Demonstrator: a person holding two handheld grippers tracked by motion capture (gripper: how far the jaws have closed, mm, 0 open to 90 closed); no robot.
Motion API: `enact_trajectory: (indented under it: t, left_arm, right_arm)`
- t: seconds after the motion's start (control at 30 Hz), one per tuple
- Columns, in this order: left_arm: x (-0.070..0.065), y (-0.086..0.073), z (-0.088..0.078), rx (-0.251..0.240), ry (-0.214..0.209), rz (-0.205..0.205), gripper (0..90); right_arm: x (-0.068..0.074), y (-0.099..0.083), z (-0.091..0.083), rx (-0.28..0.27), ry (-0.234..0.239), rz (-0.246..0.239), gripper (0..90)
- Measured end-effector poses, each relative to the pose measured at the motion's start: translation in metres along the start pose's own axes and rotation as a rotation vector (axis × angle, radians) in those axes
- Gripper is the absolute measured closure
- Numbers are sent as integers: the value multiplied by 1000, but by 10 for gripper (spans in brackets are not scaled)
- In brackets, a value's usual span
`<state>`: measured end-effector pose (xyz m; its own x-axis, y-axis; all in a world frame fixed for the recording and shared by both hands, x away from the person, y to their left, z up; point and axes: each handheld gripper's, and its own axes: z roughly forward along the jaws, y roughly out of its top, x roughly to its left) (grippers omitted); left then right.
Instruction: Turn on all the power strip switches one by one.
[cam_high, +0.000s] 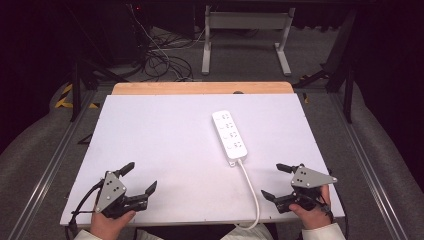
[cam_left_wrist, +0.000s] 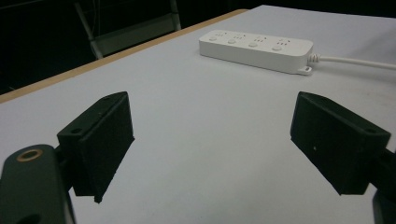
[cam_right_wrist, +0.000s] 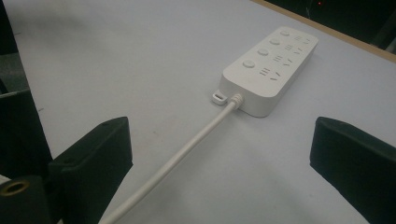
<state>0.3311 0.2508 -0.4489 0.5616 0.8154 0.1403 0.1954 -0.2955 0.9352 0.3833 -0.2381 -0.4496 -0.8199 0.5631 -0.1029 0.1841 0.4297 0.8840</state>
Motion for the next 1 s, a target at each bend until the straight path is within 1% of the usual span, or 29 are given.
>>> enact_trajectory:
  t: [0.1,0.4,0.43,0.47,0.5,0.53,0.6,0.67,0.73,0.83,0.87,0.93,1.0]
  left_arm:
    - [0,0,0,-2,1,0,137]
    - [1,1,-1,-3,0,-4,137]
    - [2,1,-1,-3,-18,-27,137]
    - [2,1,-2,-7,-38,-59,137]
    - [4,2,-2,-10,-50,-80,136]
    - [4,2,-3,-16,-49,-87,136]
    - [3,2,-3,-17,-31,-75,136]
    - [3,2,-2,-16,-25,-58,136]
    - [2,2,-2,-18,-22,-49,136]
    - [1,2,-2,-19,-5,-30,137]
    - [1,1,-2,-19,3,-25,137]
    - [1,1,-3,-13,16,2,138]
    - [-1,1,-2,-14,22,17,138]
  right_arm:
    - [0,0,0,-3,1,7,49]
    - [0,0,0,-7,-6,1,48]
    - [0,0,0,-7,-6,1,48]
    - [0,0,0,-10,-8,-1,48]
    - [1,1,0,-26,-15,5,48]
    - [1,1,0,-26,-15,5,48]
    - [1,1,0,-31,-9,10,48]
    - [1,1,0,-30,-6,11,48]
    - [1,1,0,-31,-7,12,48]
    - [1,2,1,-37,-10,14,51]
    - [1,3,1,-33,-12,15,51]
    - [1,4,1,-27,-13,15,51]
    - [0,6,1,-5,-19,8,60]
